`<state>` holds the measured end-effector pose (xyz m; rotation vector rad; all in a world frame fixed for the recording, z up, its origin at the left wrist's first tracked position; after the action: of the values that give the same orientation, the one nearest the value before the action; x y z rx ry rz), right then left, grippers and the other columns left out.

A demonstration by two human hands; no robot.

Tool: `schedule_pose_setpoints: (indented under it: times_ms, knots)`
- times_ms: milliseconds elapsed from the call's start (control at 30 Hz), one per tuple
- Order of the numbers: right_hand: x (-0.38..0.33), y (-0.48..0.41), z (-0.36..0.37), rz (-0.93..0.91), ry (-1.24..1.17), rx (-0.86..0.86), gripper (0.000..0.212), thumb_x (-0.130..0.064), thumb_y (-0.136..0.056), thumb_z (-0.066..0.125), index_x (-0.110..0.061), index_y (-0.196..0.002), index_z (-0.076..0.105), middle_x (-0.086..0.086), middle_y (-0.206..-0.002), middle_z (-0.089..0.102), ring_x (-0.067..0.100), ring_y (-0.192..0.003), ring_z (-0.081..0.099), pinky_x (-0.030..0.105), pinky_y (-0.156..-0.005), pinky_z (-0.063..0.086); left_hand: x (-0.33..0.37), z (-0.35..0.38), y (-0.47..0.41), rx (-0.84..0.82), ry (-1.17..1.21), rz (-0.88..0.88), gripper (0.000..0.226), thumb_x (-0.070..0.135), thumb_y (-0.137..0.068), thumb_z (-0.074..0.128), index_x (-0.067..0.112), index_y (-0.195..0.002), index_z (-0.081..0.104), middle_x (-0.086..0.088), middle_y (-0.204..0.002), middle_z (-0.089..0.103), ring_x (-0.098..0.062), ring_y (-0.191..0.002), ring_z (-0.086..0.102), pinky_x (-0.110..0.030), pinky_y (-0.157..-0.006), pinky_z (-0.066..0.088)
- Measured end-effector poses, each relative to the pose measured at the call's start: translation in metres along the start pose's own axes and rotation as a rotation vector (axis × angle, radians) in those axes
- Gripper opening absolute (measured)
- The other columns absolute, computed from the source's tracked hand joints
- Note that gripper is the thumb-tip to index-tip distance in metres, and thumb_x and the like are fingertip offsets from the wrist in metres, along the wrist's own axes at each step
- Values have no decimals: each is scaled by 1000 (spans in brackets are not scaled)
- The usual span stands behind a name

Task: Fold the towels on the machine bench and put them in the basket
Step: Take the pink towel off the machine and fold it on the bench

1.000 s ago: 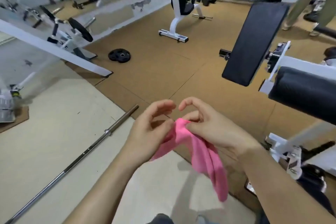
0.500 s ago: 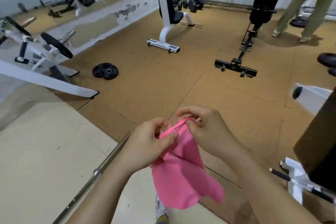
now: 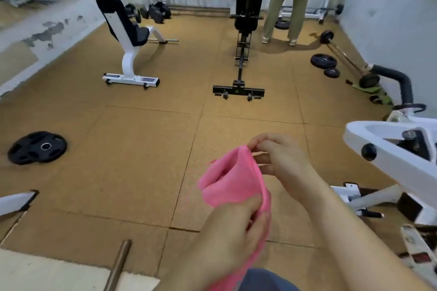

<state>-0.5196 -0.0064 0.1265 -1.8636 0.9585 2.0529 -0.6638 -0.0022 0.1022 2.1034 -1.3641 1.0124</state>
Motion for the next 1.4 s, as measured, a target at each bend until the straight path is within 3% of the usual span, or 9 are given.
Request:
schedule_pose_setpoints:
  times_ms: [133,267,433,600,733,1000,1133,1267,1400]
  knots:
    - [-12,-41,-23,10,-197,-104,17,5,-89,52,-1,-81,65,1,-59,63,6,-47,57,16,-46,45,-8,-6,-66,-72,114,109,21,23,-94,48,32,-77,38,10,-61,41,-8,-58,40,-27,-57,34]
    - [-26,-96,-58,-9,-307,-83,14,0,-71,71,-6,-84,68,8,-73,65,12,-55,60,17,-46,48,-11,-19,-142,-184,189,177,14,18,-92,53,18,-95,66,7,-74,59,-3,-67,54,-24,-63,47]
    - [-62,-150,-106,-83,-383,-6,20,12,-78,61,-4,-89,58,3,-65,63,10,-52,59,17,-44,46,-22,-71,-261,153,500,14,33,1,-87,63,32,-95,72,13,-89,71,-5,-81,65,-22,-64,53]
    - [-102,-176,-157,-236,-432,13,22,9,-79,62,-10,-89,57,2,-66,57,13,-56,55,19,-48,43,-10,-38,-369,-529,408,72,19,13,-92,62,18,-108,71,0,-105,72,-16,-101,66,-40,-91,53]
    - [-114,-188,-217,-273,-446,220,28,10,-80,48,-15,-76,61,9,-74,49,15,-61,41,25,-51,30,4,-18,-434,-821,487,128,30,25,-83,71,-2,-95,65,-20,-89,66,-26,-83,62,-45,-76,50]
    - [-125,-204,-331,-263,-364,889,19,-5,-59,42,-15,-54,58,12,-77,44,17,-60,36,27,-50,23,60,26,-564,-871,537,380,15,8,-76,80,15,-86,71,0,-87,73,-13,-84,68,-27,-79,54]
    - [-137,-211,-360,-206,-228,1091,21,-8,-63,46,-16,-54,63,11,-72,47,18,-63,39,28,-52,24,96,38,-625,-918,362,710,14,27,-72,78,23,-82,69,9,-92,68,-13,-97,62,-37,-89,48]
    - [-162,-216,-360,-16,128,970,9,-25,-81,70,-19,-78,75,-13,-63,61,2,-60,53,12,-54,39,121,65,-658,-1396,358,644,16,33,-78,73,28,-78,58,7,-70,62,-17,-64,58,-35,-56,48]
    - [-169,-205,-368,209,244,986,22,-42,-69,74,-25,-82,79,-8,-80,74,6,-74,68,21,-67,49,152,85,-686,-1704,336,646,27,45,-82,69,19,-86,65,-11,-63,54,-25,-52,45,-36,-45,32]
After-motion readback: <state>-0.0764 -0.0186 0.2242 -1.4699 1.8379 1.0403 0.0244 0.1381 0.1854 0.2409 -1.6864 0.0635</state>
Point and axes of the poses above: each hand's wrist, its own y-axis away from the middle knuckle, its own z-axis out of the palm, x = y × z, the point moved 5 cm from there along -y, towards the middle knuckle
